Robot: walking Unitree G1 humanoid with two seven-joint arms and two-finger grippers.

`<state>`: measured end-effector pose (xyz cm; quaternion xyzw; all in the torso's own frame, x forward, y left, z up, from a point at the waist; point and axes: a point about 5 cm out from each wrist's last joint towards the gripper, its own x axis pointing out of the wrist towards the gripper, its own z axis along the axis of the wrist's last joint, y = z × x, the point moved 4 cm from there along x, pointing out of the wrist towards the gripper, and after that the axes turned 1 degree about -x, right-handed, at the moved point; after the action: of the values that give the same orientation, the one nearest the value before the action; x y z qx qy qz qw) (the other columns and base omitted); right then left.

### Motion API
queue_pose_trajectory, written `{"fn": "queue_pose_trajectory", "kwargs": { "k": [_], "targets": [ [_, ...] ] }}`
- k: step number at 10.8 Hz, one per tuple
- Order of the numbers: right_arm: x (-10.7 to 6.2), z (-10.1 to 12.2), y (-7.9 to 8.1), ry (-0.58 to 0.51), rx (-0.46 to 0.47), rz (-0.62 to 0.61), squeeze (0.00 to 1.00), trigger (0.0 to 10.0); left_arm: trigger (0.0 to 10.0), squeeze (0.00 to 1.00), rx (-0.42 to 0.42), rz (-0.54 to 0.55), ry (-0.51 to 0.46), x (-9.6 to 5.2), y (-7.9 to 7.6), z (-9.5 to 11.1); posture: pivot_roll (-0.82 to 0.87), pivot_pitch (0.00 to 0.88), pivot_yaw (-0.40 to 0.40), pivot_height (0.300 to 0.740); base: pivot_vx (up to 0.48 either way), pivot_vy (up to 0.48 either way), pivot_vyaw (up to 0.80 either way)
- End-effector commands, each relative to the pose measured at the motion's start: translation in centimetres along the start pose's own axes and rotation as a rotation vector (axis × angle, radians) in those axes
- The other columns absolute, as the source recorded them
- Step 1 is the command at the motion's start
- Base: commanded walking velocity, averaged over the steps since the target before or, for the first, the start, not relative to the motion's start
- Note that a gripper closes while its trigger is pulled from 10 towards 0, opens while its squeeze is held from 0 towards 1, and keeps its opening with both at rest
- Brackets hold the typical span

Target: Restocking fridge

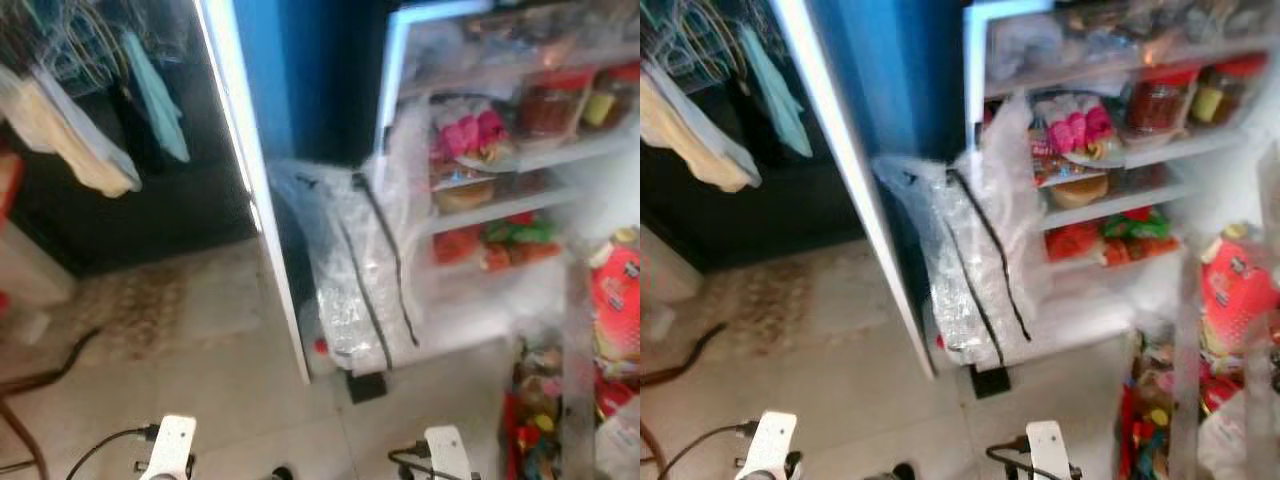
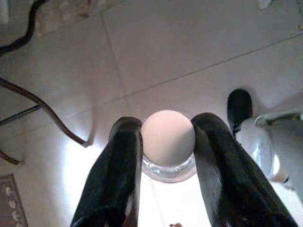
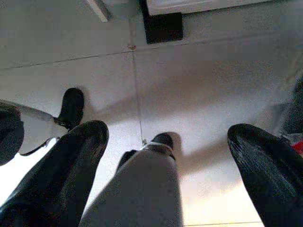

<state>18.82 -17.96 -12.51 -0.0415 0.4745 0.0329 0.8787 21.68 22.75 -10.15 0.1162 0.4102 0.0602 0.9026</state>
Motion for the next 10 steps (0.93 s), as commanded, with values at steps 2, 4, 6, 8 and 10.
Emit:
{"fn": "queue_pose_trajectory", "kwargs": {
  "k": [2,4,6,8,10],
  "targets": [
    [-0.24,-1.26,-0.36,0.037,0.008,-0.003,0.00,10.0,10.0,0.00,0.009,-0.001,0.020,-0.06,-0.13,-0.45,-0.06,0.134,0.044,0.740,0.000,-0.328,0.00],
    [-0.23,-1.23,-0.28,0.036,0.001,0.003,0.00,10.0,10.0,0.00,0.007,0.002,0.025,-0.08,0.06,-0.58,-0.05,0.130,0.046,0.740,0.000,-0.349,0.00],
    [-0.23,-1.17,-0.22,0.034,-0.008,0.010,0.00,10.0,10.0,0.00,0.003,0.007,0.028,-0.08,0.20,-0.64,-0.06,0.127,0.046,0.740,0.000,0.000,0.00],
    [-0.22,-1.17,-0.17,0.034,-0.010,0.014,0.00,10.0,10.0,0.00,0.003,0.007,0.024,-0.05,0.18,-0.50,-0.06,0.127,0.046,0.740,0.000,0.000,0.00],
    [-0.22,-1.17,-0.17,0.034,-0.010,0.015,0.00,10.0,10.0,0.00,0.003,0.007,0.024,-0.05,0.18,-0.50,-0.06,0.127,0.046,0.740,0.000,0.000,0.00]
  ]
}}
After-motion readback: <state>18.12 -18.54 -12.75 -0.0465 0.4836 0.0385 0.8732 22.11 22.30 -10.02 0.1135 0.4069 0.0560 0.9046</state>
